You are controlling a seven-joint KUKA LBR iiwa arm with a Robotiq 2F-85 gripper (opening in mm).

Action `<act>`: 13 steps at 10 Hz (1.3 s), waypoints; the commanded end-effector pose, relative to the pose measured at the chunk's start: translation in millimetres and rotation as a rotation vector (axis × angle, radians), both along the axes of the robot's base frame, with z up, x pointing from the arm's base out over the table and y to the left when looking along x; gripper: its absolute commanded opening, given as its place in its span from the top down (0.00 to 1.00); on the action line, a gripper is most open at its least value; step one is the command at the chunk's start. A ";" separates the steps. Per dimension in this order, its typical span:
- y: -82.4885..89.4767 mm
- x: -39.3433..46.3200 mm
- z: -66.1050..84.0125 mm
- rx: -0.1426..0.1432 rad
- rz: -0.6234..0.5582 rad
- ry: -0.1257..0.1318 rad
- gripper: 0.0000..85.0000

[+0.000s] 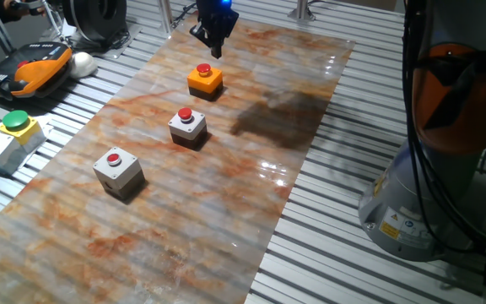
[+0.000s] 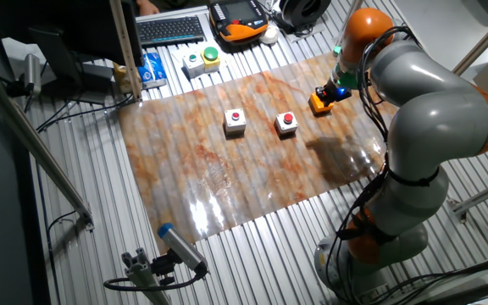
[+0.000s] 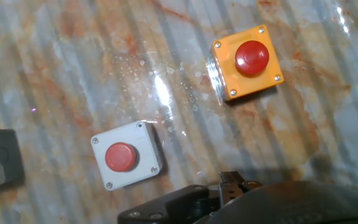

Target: Press three buttons from left to right in sequence

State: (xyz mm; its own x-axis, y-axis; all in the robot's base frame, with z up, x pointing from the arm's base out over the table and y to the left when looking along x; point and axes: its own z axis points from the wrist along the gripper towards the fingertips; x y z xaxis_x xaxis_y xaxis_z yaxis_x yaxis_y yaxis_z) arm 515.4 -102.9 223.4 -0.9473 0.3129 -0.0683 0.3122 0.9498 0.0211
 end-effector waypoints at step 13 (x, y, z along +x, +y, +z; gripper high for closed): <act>-40.5 14.2 -7.6 0.029 0.058 -0.002 1.00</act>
